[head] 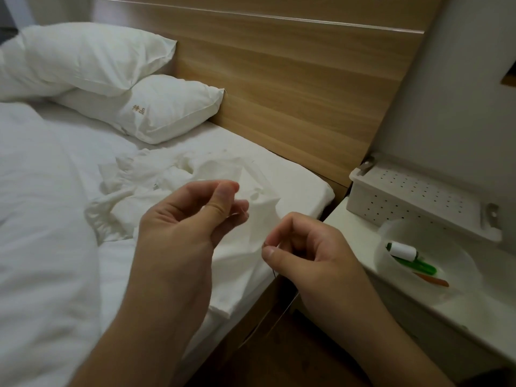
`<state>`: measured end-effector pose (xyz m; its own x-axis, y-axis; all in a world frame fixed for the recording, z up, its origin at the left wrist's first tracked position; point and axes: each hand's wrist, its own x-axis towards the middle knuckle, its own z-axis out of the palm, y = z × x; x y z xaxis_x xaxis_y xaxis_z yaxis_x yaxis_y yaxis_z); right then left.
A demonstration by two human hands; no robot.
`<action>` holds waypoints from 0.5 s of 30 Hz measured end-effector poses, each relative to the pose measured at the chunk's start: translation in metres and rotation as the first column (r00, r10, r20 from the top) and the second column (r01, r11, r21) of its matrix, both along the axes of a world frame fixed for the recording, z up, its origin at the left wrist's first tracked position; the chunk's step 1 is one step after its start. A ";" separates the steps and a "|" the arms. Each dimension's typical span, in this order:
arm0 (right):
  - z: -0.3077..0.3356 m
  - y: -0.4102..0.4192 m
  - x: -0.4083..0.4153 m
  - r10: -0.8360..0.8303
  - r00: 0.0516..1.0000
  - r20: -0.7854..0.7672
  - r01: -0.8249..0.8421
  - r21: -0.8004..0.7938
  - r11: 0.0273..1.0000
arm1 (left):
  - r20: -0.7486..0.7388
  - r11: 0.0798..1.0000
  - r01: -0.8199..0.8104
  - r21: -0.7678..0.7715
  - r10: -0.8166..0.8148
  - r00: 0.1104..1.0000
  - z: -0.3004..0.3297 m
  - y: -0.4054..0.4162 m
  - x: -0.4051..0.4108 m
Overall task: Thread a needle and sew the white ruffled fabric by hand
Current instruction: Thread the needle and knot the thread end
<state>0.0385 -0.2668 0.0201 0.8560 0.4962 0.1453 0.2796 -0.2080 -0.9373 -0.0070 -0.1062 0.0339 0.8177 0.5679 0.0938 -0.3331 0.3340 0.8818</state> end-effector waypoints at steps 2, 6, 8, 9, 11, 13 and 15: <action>-0.006 -0.001 0.002 0.012 1.000 -0.022 -0.013 -0.038 0.999 | 0.034 0.999 0.005 -0.037 -0.004 0.999 0.002 0.003 0.001; -0.014 -0.002 0.005 0.050 0.997 -0.059 -0.055 -0.087 0.995 | 0.057 0.996 0.010 -0.087 -0.005 0.998 0.006 0.007 0.002; -0.015 -0.003 0.006 0.076 0.996 -0.050 -0.081 -0.116 0.990 | 0.038 0.999 0.001 -0.039 0.001 0.999 0.004 0.008 0.003; -0.015 -0.003 0.006 0.096 0.994 -0.056 -0.102 -0.128 0.986 | 0.031 1.000 -0.006 -0.003 0.006 1.000 0.002 0.008 0.003; -0.012 -0.005 0.006 0.138 0.985 -0.100 -0.150 -0.134 0.980 | 0.023 0.997 -0.013 0.075 0.011 1.000 -0.001 0.009 0.003; -0.010 -0.009 0.010 0.147 0.982 -0.115 -0.162 -0.133 0.978 | 0.021 0.991 -0.018 0.129 0.016 1.000 -0.002 0.009 0.003; -0.009 -0.012 0.014 0.135 0.985 -0.105 -0.148 -0.132 0.980 | 0.025 0.989 -0.029 0.146 0.026 0.999 -0.003 0.011 0.003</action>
<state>0.0525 -0.2788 0.0114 0.7824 0.6227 -0.0124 0.2264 -0.3030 -0.9257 -0.0041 -0.0955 0.0310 0.7986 0.5690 0.1963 -0.3611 0.1921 0.9125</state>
